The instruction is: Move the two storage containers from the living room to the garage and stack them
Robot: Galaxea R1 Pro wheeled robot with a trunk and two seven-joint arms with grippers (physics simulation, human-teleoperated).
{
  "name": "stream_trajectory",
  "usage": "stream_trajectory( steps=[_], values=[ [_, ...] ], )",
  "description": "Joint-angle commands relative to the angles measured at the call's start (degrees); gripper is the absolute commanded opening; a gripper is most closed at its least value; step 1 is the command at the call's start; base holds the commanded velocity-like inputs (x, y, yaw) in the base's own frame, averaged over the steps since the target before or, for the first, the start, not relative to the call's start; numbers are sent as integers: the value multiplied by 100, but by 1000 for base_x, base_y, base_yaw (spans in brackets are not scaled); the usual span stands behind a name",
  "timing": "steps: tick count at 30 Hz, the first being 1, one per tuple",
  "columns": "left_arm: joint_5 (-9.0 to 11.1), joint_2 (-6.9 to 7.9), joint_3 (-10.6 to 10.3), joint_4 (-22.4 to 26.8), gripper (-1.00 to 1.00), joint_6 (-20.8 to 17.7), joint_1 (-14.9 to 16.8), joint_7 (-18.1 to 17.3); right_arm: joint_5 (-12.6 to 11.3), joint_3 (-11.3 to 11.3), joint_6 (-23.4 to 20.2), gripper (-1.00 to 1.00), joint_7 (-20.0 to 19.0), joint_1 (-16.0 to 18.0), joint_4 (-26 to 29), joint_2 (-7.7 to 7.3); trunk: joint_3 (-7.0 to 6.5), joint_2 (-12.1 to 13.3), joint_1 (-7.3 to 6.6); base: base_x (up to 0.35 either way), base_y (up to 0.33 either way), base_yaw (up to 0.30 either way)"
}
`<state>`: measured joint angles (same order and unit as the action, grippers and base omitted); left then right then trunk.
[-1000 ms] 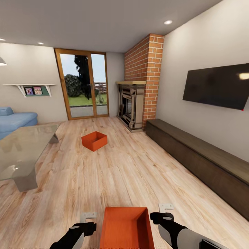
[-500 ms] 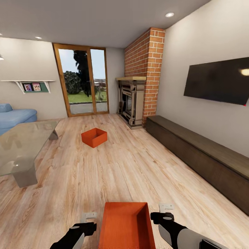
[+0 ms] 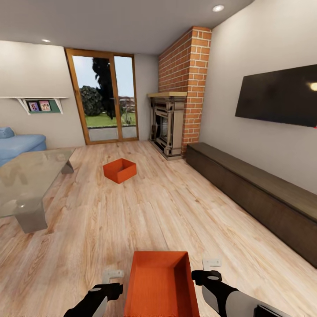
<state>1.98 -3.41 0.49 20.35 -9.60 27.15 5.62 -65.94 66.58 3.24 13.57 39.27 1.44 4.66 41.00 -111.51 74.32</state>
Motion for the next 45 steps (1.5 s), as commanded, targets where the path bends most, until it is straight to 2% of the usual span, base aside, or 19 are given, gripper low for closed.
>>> stream_trajectory(
  steps=[1, 16, 38, 45],
  values=[
    [20, -2, 4, 13, 100, -33, 0, 19, -60, 48, 14, 100, 23, 2, 5, 0, 15, -4, 0, 0, 0, 0],
    [13, -2, 4, 21, 100, -25, 0, 31, -73, 39, 15, 100, 30, 2, -2, -6, 94, -4, 0, 0, 0, 11],
    [4, 11, 0, 13, 100, 2, 0, 70, -69, 46, 19, 100, 32, 2, -3, 0, 287, -4, 0, 0, 0, 104],
    [4, 5, 4, 21, 100, -6, 0, 71, -69, 39, 30, 100, 12, 2, 4, -1, 303, -4, 0, 0, 0, 30]
  ],
)
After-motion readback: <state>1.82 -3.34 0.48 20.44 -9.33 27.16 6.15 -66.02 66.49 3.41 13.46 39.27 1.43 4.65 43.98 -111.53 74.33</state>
